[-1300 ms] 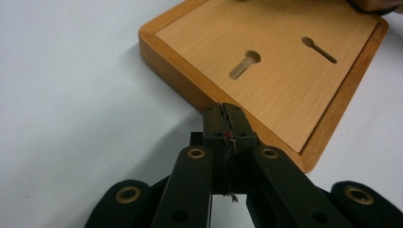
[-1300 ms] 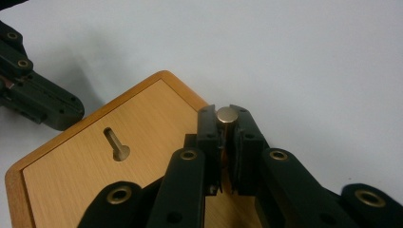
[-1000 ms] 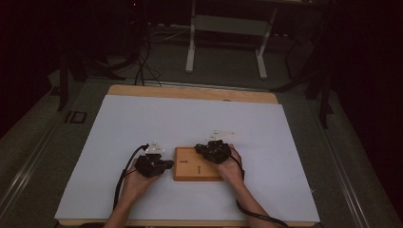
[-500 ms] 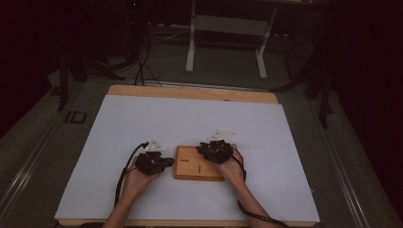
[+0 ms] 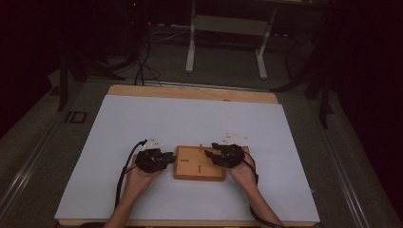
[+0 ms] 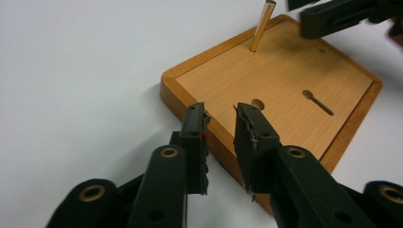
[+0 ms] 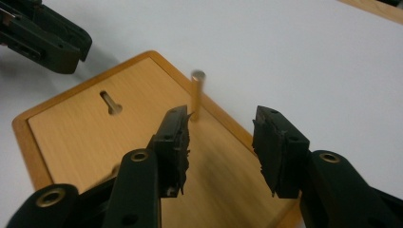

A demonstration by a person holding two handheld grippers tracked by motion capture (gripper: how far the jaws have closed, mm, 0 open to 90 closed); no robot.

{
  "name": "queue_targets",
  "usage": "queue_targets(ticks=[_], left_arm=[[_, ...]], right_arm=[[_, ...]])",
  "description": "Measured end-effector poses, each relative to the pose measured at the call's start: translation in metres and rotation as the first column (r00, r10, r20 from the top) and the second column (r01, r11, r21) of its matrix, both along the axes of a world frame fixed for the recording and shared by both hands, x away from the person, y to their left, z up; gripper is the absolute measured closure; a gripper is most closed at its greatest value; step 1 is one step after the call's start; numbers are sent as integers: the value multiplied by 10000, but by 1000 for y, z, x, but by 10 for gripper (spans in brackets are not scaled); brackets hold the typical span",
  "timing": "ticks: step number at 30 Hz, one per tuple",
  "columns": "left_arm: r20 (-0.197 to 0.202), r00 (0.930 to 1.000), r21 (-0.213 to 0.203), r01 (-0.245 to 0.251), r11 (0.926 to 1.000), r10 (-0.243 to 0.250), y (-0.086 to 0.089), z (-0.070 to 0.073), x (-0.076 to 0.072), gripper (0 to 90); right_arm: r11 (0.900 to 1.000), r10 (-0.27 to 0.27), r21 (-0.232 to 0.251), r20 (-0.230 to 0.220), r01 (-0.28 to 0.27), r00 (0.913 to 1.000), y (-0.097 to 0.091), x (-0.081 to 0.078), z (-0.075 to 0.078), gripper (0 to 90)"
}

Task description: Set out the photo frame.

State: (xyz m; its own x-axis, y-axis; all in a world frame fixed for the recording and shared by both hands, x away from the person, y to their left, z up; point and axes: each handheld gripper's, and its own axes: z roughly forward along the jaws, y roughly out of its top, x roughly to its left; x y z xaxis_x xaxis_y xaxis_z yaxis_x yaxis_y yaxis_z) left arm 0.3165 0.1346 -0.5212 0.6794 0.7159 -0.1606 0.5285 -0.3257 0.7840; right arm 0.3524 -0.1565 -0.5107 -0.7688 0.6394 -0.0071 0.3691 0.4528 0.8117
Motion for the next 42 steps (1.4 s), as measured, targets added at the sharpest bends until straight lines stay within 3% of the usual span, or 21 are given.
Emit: queue_targets(ticks=[4, 10, 15, 23, 30, 42], left_arm=[[196, 9997, 227, 173, 9996, -177, -3, 2, -3, 699], [266, 9996, 67, 0, 10000, -2, -6, 8, 0, 645], [487, 9985, 109, 254, 9996, -259, -14, 11, 5, 693], [506, 9941, 192, 950, 9953, -959, -34, 15, 14, 753], [521, 9950, 211, 838, 9963, -848, -44, 16, 27, 755], [432, 9897, 601, 1339, 9892, -1366, -69, 11, 41, 760]], right_arm=[[9997, -167, 180, -157, 170, 9997, -15, -9, 1, 540], [9990, -400, 171, -113, 402, 9991, -31, -20, -5, 498], [9968, -664, 430, -329, 678, 9972, -40, -23, -11, 496], [9967, -740, 314, -229, 747, 9970, -45, -27, -17, 501], [9972, -604, 439, -149, 610, 9981, -46, -29, -15, 501], [9969, -622, 478, -178, 629, 9979, -48, -28, -16, 506]])
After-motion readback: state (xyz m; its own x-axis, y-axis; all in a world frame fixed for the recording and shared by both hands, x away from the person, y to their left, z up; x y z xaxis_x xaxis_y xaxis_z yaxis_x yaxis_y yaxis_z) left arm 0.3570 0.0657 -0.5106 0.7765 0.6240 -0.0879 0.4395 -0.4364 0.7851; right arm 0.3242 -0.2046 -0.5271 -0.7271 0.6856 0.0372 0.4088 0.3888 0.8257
